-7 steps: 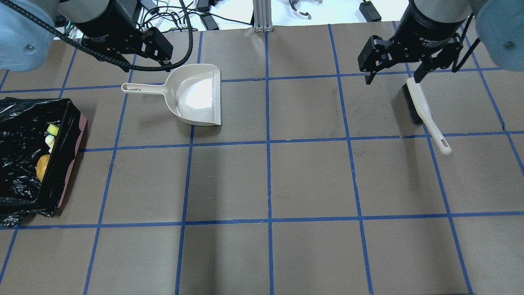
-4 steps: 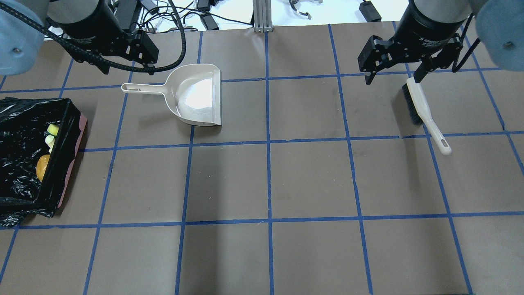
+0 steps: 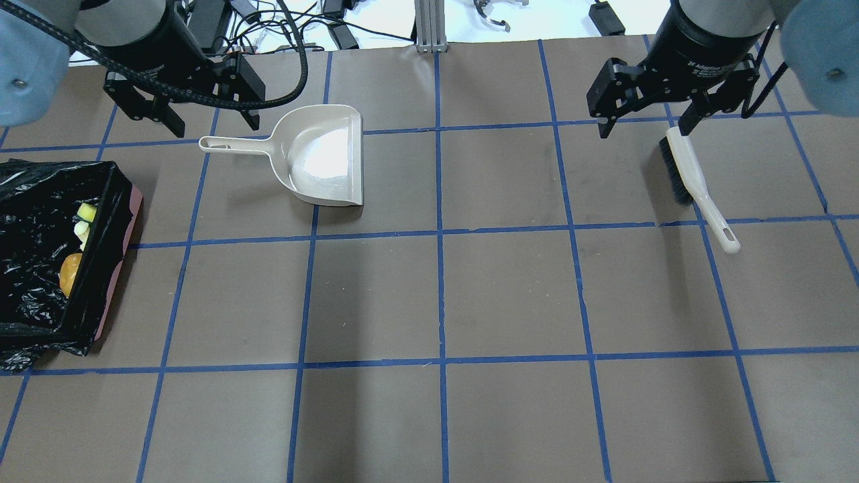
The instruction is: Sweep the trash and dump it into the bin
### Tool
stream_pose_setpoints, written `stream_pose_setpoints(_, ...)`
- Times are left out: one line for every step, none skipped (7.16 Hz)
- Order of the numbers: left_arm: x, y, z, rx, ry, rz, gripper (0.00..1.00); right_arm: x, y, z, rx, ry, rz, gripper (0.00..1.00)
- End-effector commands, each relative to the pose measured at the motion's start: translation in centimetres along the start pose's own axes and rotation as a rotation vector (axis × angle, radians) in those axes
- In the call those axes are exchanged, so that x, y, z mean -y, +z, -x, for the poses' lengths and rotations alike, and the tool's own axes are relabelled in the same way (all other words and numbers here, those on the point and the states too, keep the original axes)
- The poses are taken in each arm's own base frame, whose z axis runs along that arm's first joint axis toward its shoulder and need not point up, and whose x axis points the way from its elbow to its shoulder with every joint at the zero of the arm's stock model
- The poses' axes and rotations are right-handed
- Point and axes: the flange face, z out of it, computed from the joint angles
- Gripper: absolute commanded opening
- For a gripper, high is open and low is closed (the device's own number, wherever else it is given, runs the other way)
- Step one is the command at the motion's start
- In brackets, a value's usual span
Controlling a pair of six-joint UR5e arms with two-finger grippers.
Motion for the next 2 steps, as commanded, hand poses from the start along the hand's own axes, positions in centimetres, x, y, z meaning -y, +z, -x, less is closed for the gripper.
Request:
stream_pose_setpoints(-0.18,-0.29,-0.01,0.001,0.001,-0.005,1.00,-0.07,-0.12,0.06,0.005,0.001,-0.002,1.00)
stream_pose_setpoints(-0.15,-0.19,0.00,0.002,0.001,-0.002,1.00,-0.07,-0.12,0.06,0.005,0.001,-0.002,1.00)
